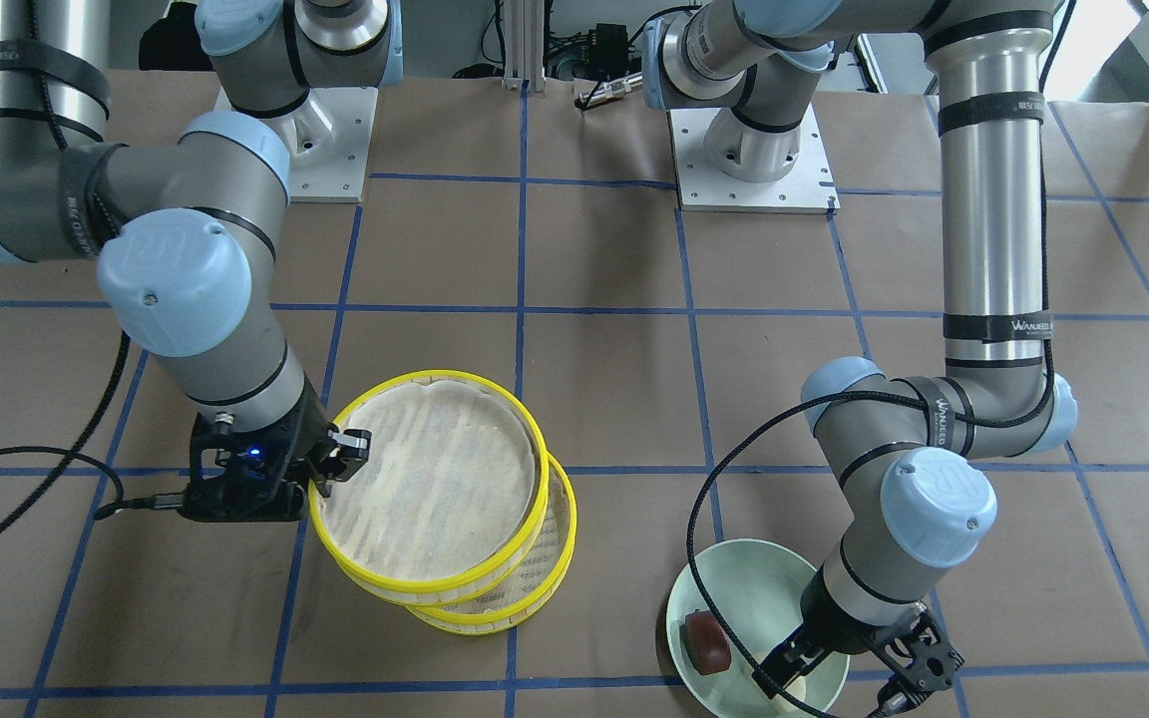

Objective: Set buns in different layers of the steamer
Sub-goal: 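Lift the top steamer tier aside with the right gripper while left grasps white bun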

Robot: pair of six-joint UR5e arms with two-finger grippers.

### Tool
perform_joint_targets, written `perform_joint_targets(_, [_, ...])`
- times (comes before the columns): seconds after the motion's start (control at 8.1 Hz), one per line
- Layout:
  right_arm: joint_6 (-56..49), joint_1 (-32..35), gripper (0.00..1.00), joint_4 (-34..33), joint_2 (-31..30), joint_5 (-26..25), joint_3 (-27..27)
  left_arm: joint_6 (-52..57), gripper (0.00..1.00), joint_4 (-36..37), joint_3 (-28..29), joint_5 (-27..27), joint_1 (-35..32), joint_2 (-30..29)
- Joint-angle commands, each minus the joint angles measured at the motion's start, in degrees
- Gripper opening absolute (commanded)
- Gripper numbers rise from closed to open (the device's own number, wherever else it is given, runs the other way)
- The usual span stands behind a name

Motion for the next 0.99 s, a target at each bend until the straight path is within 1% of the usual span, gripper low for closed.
perform_joint_targets(0.0, [-11.9,-10.1,0.00,4.1,-2.2,0.2,-0.1,-1.2,0.98,0.0,0.1,-0.3,0.0,-0.6])
perform_joint_targets(0.12, [-17.1,-13.9,0.00,4.3,-2.9,0.0,-0.1,-2.0,0.97,0.0,0.2,-0.4,0.0,-1.0])
perform_joint_targets(0.25, [-21.5,-17.1,0.00,4.2,-2.9,0.1,0.0,-2.0,0.89,0.0,0.2,-0.4,0.0,-1.1])
perform_joint_targets(0.37, [-23.1,-17.9,0.00,4.2,-2.3,0.1,0.1,-2.0,0.68,-0.1,0.2,-0.5,0.0,-1.2])
perform_joint_targets(0.49, [-23.1,-17.9,0.00,4.2,-2.2,0.2,0.2,-1.7,0.45,-0.6,0.2,-0.5,0.0,-1.2])
perform_joint_targets(0.62, [-23.1,-17.9,0.00,4.2,-2.2,0.2,0.4,-1.9,0.17,-1.0,0.1,-0.5,0.0,-1.0])
perform_joint_targets(0.74, [-23.1,-17.9,0.00,4.2,-2.2,0.3,0.5,-2.2,0.00,-1.2,0.0,-0.5,0.0,-0.6])
perform_joint_targets(0.86, [-23.2,-17.9,0.00,4.2,-2.1,0.3,0.6,-2.2,0.00,-1.5,-0.2,-0.5,0.0,0.1])
